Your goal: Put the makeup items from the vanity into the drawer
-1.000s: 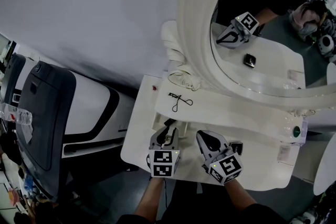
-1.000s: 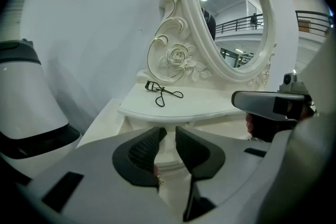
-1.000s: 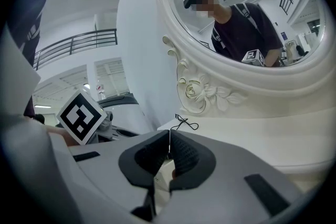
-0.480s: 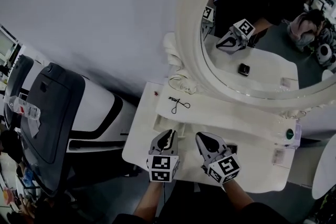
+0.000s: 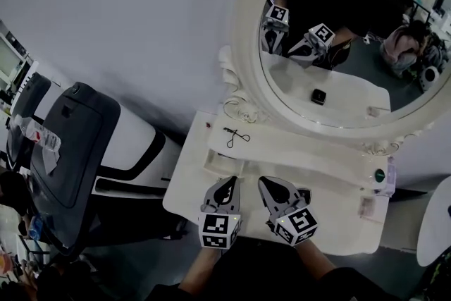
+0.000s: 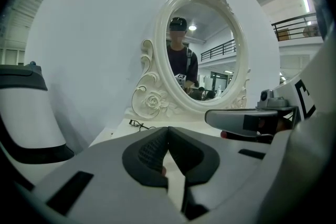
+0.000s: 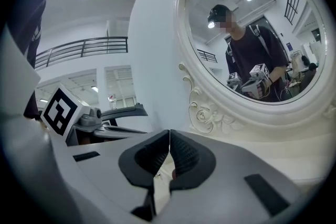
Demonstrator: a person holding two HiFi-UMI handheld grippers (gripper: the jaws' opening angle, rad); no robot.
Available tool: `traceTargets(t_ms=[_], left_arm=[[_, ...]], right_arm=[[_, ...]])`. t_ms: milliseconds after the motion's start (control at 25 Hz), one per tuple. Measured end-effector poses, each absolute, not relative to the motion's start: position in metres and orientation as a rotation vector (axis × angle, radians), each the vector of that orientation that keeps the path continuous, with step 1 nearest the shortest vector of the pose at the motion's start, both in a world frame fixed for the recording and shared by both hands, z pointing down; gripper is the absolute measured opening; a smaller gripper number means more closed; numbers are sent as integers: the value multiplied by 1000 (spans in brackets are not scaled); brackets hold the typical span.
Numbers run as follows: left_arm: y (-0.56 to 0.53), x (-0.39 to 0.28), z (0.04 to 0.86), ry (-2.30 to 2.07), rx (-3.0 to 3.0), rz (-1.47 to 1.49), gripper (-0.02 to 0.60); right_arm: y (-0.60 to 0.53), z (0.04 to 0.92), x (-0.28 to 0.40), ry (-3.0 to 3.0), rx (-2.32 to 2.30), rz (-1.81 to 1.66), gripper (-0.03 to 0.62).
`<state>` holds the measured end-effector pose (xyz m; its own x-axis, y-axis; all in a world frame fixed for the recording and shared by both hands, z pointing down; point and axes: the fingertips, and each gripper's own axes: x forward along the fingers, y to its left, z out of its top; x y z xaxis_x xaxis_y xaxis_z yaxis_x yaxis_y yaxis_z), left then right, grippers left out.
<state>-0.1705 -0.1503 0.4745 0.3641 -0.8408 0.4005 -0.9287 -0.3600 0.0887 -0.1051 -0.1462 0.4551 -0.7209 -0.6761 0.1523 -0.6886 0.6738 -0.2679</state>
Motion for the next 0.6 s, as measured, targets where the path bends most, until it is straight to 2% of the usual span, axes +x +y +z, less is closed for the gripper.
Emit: traceTargets(t_ms=[600], left_arm=[[-124,-144,471,-1394,2469,357,15]], right_arm=[[-111,457,-83,-2744,1374,445,25]])
